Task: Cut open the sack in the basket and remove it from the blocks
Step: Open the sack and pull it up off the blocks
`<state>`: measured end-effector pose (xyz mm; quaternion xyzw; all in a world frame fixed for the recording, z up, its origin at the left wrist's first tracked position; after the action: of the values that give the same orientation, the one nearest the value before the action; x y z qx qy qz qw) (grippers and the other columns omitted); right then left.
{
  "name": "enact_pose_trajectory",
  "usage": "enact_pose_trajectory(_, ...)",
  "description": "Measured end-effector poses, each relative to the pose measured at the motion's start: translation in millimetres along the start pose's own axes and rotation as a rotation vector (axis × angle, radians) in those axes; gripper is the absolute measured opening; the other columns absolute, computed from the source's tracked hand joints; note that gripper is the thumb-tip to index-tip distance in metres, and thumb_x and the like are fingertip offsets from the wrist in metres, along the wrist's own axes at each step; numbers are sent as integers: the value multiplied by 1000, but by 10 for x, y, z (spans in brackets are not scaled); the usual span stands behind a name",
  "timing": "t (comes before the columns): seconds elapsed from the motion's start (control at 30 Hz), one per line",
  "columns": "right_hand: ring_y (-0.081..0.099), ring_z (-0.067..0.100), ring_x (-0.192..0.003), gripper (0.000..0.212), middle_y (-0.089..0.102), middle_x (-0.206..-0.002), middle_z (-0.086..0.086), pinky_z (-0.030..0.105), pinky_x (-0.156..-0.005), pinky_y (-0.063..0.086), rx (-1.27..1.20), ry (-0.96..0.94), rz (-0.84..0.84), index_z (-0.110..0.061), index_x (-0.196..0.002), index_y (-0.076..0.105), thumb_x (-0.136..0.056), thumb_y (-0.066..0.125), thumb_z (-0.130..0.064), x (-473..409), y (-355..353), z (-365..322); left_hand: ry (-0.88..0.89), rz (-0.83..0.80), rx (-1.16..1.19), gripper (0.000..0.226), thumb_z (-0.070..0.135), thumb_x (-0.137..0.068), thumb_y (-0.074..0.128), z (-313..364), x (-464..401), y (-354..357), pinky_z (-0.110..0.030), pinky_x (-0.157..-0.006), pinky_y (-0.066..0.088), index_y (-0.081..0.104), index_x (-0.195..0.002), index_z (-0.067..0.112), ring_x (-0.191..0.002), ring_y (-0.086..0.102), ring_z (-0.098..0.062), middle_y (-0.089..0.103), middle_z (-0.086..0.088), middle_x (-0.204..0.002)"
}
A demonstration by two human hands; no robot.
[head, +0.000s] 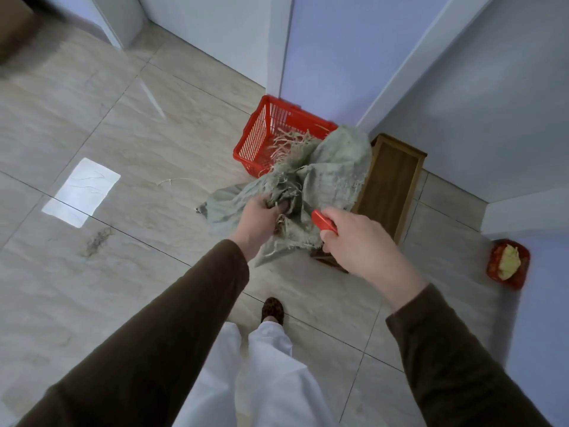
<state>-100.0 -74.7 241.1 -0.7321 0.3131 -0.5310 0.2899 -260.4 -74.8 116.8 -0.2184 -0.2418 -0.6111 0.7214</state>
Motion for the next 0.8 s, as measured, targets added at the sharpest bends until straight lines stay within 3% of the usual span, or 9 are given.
enact_pose_trajectory(0.07, 70, 22, -89, 18, 70, -99, -2, 47, -82, 60, 58, 31, -67, -26, -122, 58, -107, 49, -28, 100, -125, 66, -16, 0, 42, 20, 11, -104, 63, 4, 33, -57, -38, -71, 63, 75, -92, 20, -75, 74, -22, 80, -5, -87)
enact_pose_trajectory(0.17, 69, 19, -82, 17, 69, -92, -4, 46, -80, 62, 110, 70, -184, -27, -118, 63, -105, 51, -27, 315, -206, 177, -60, -15, 235, 20, 13, -107, 57, -76, 113, -142, -25, -56, 59, 75, -101, 15, -69, 76, -14, 81, -3, -88)
enact_pose_trajectory(0.3, 62, 9, -67, 20, 63, -88, -7, 27, -60, 53, -166, 33, 291, -26, -113, 62, -102, 60, -42, 221, -546, 93, -81, -79, 349, 22, 12, -108, 52, -126, 203, -131, -22, -51, 57, 74, -107, 13, -69, 76, -13, 80, -7, -96)
enact_pose_trajectory(0.43, 65, 16, -101, 72, 55, -134, 0, 33, -87, 57, -212, 35, 326, -24, -152, 47, -91, 74, -50, -360, -359, -120, -69, -70, 291, 22, 16, -105, 51, -154, 280, -158, -22, -48, 50, 72, -101, 10, -65, 66, -15, 73, -9, -91)
enact_pose_trajectory(0.5, 68, 25, -106, 55, 64, -122, 3, 39, -88, 56, -103, 47, 267, -20, -134, 60, -90, 75, -49, -618, -149, -142, -61, -21, 255, 22, 15, -104, 49, -159, 327, -248, -24, -47, 42, 68, -96, 10, -62, 57, -17, 66, -7, -82)
enact_pose_trajectory(0.6, 68, 28, -79, 22, 58, -74, -5, 34, -64, 46, -166, 112, 312, -25, -82, 56, -97, 69, -34, -712, 44, 22, -71, 130, 118, 23, 10, -102, 46, -118, 388, -561, -28, -59, 47, 68, -95, 6, -74, 62, -22, 68, -7, -83)
enact_pose_trajectory(0.67, 63, 22, -63, 17, 59, -67, -5, 31, -54, 41, -405, 95, 363, -28, -83, 60, -98, 68, -29, -636, 134, 76, -60, 296, -103, 26, 10, -96, 54, 12, 399, -854, -35, -82, 54, 66, -119, 8, -104, 63, -27, 68, -12, -111)
enact_pose_trajectory(0.73, 61, 16, -61, 9, 63, -72, -2, 30, -55, 43, -490, 0, 393, -25, -89, 66, -98, 70, -28, -506, 243, 6, -6, 371, -284, 75, 23, -82, 65, 314, 404, -957, -52, -110, 47, 42, -153, 19, -137, 47, -31, 48, -12, -149)
enact_pose_trajectory(0.8, 61, 19, -73, 6, 63, -83, 3, 33, -64, 47, -476, -110, 415, -18, -96, 74, -97, 70, -21, -360, 380, -109, 118, 303, -381, 107, 37, -69, 68, 719, 329, -792, -60, -120, 36, 21, -164, 29, -149, 34, -31, 33, -8, -164)
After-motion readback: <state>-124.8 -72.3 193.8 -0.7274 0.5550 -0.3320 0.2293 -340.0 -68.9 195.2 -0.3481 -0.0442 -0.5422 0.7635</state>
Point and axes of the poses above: each hand's wrist, its own x-axis away from the middle knuckle, its own y-axis out of the palm, z = x × y, the point moved 8 cm from there along -x, towards the middle knuckle
